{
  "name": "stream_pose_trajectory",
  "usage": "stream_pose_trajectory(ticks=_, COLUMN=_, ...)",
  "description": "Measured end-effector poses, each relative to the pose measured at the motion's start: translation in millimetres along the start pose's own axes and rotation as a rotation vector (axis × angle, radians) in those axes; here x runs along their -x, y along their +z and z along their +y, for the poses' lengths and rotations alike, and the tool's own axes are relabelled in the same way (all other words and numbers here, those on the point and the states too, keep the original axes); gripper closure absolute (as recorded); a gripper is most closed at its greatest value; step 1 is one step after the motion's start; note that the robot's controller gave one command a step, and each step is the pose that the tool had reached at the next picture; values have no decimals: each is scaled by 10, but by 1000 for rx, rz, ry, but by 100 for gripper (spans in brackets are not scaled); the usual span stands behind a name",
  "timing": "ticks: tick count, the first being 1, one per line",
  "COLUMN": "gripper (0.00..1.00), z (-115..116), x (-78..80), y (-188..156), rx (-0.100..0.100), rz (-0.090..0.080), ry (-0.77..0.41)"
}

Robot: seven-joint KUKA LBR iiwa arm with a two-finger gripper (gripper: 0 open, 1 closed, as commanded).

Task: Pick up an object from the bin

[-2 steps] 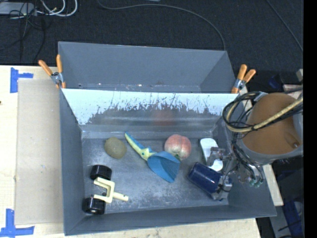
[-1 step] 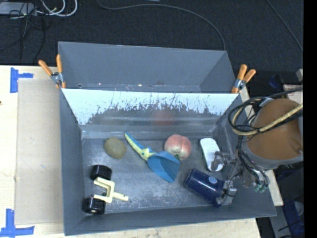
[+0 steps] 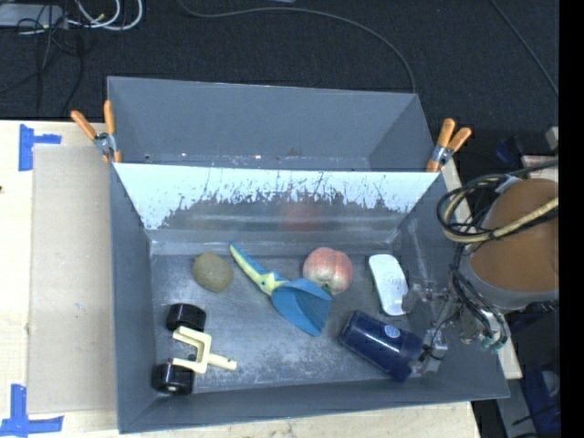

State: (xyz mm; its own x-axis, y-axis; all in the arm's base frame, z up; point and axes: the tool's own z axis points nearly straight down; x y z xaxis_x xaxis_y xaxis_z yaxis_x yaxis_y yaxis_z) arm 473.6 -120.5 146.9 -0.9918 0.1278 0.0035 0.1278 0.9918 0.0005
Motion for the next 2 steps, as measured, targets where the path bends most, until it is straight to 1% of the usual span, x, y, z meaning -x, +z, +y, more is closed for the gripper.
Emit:
stream_pose_trajectory(ticks=1, gripper=0, z=263, x=-55, y=690, rx=1, rz=-2, ry=122)
stream_pose_trajectory(ticks=2, gripper=100, z=261, x=-72, y=837, rx=1, rz=1, ry=225)
